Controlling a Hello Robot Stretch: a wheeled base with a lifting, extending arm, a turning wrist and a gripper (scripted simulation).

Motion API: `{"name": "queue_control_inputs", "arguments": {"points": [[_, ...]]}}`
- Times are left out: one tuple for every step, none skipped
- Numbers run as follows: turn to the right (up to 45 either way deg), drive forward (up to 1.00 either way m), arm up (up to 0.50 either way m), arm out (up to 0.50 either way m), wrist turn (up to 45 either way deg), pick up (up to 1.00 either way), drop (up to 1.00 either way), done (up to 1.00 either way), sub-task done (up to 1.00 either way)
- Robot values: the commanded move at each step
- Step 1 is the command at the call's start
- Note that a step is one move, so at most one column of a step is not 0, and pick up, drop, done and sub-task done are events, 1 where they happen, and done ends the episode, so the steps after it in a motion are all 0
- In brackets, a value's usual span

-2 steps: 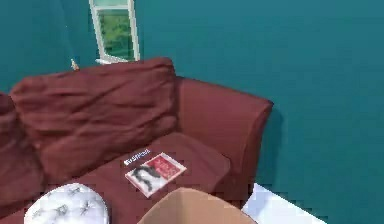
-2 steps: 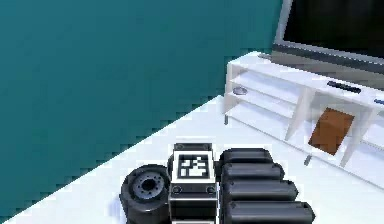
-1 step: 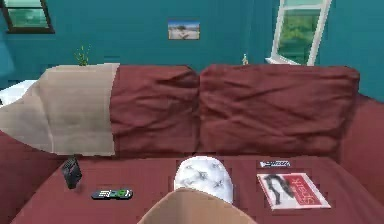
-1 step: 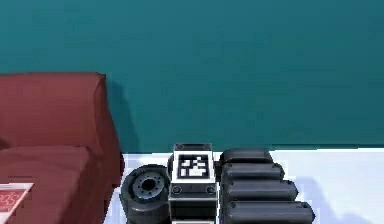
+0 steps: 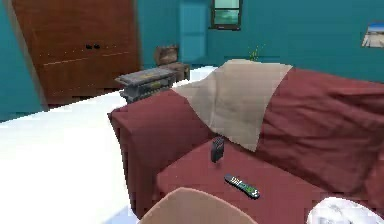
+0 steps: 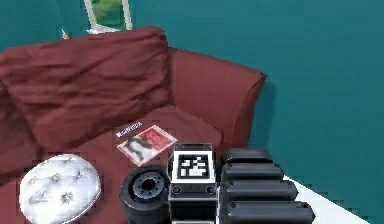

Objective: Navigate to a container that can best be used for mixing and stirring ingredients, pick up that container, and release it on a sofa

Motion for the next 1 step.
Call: {"name": "queue_control_inputs", "arguments": {"points": [[-30.0, 0.00, 0.00, 0.00, 0.0, 0.00, 0.00, 0.00, 0.00]]}}
